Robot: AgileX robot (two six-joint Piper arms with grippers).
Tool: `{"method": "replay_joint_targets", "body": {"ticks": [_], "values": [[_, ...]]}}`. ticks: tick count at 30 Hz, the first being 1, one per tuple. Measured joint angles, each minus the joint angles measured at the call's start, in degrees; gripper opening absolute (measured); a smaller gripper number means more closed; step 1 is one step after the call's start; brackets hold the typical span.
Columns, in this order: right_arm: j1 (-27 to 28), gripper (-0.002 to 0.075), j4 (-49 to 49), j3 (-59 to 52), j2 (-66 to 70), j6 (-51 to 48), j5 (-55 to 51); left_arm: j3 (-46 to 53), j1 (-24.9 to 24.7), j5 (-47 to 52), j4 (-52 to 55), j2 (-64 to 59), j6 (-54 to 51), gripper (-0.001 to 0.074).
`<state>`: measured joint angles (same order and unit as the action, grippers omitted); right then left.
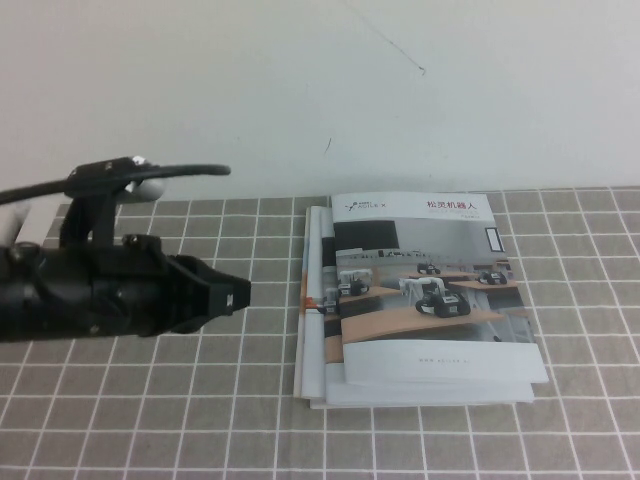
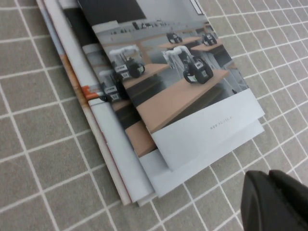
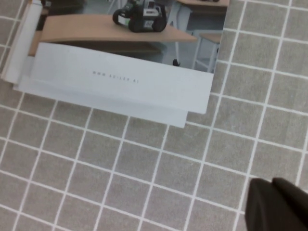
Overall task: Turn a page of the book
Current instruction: Open the closed book
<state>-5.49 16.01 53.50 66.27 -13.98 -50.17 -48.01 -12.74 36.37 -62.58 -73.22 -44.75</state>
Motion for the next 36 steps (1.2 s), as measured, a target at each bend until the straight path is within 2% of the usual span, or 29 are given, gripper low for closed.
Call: {"method": "replay_joint_targets", "body": {"ticks": [8, 11, 16, 19, 28, 36], "values": [[0.0, 0.001, 0.63, 0.0, 8.84, -3.06, 2.77, -8.94, 0.0, 3.56, -0.31, -12.19, -2.35, -0.0003], [0.0, 0.0069, 3.07, 0.0, 12.18, -3.55, 5.11, -10.11, -0.94, 2.89, -0.31, -16.4, -2.73, -0.0003], [0.0, 0.0213, 10.41, 0.0, 17.69, -8.72, 9.15, -12.18, -5.25, -0.54, -0.31, -22.7, -2.82, -0.0003], [0.0, 0.0247, 15.16, 0.0, 20.93, -13.43, 11.49, -14.29, -7.02, -1.62, -0.31, -26.23, -3.05, -0.0003], [0.0, 0.026, 27.97, 0.16, 30.04, -26.81, 18.01, -19.85, -7.56, -1.78, -0.3, -34.29, -3.18, -0.0003], [0.0, 0.0262, 32.51, 0.25, 34.26, -31.36, 21.32, -20.73, -7.56, -2.12, -0.3, -36.72, -3.18, -0.0003]]}}
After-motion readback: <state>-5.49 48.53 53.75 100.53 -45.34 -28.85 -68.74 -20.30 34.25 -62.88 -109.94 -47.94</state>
